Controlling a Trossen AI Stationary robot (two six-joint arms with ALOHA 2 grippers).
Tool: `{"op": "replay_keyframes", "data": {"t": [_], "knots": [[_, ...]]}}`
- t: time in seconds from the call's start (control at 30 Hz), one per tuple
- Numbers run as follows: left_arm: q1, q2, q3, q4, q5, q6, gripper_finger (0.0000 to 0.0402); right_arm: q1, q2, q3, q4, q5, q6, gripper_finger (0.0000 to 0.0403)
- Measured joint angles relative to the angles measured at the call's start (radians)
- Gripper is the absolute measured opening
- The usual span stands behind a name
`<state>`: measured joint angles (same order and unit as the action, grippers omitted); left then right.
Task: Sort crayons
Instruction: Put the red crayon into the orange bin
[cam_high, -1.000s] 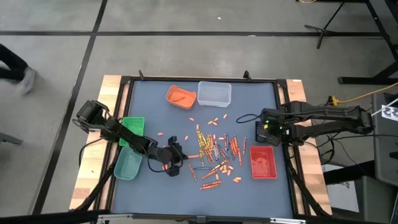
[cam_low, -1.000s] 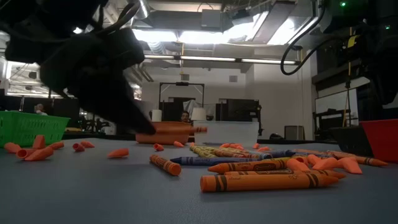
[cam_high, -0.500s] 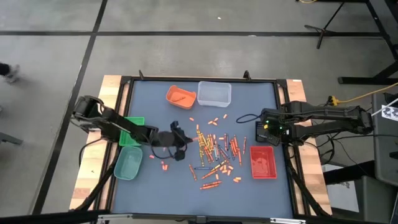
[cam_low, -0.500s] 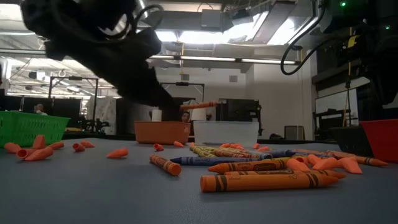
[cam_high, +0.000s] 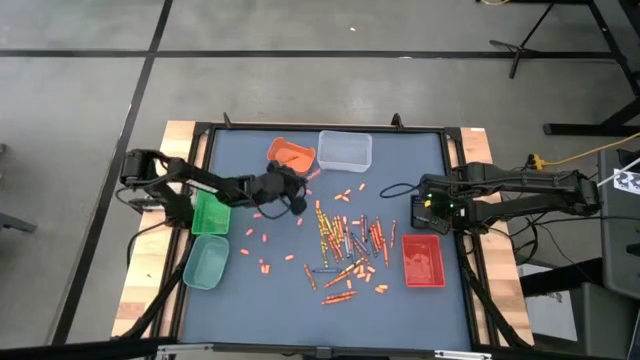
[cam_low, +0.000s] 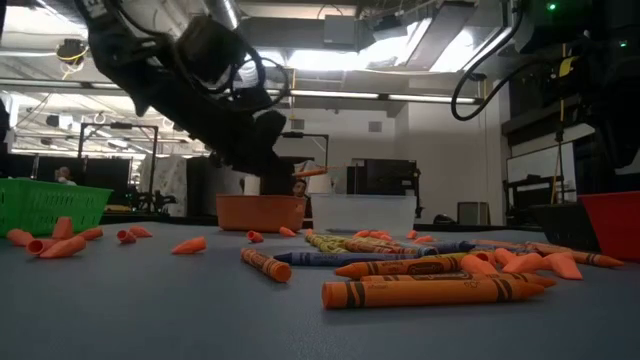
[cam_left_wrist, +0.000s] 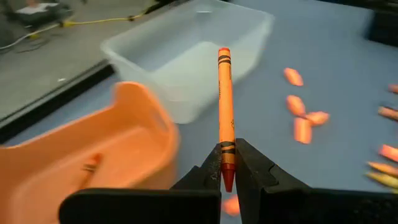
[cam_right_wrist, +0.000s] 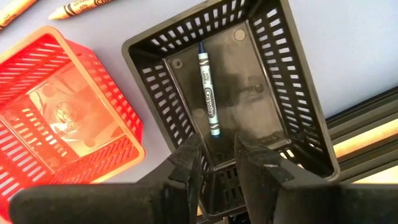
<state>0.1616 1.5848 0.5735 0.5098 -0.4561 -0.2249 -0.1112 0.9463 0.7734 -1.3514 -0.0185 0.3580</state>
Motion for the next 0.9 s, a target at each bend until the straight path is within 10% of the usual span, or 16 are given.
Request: {"op": "replay_keyframes", "data": {"t": [0.9], "knots": [[0.207,0.0,0.0,-0.148,0.001,-0.002,0.0018,0.0,0.0,0.0,0.175,0.0,0.0,0.0095]]}}
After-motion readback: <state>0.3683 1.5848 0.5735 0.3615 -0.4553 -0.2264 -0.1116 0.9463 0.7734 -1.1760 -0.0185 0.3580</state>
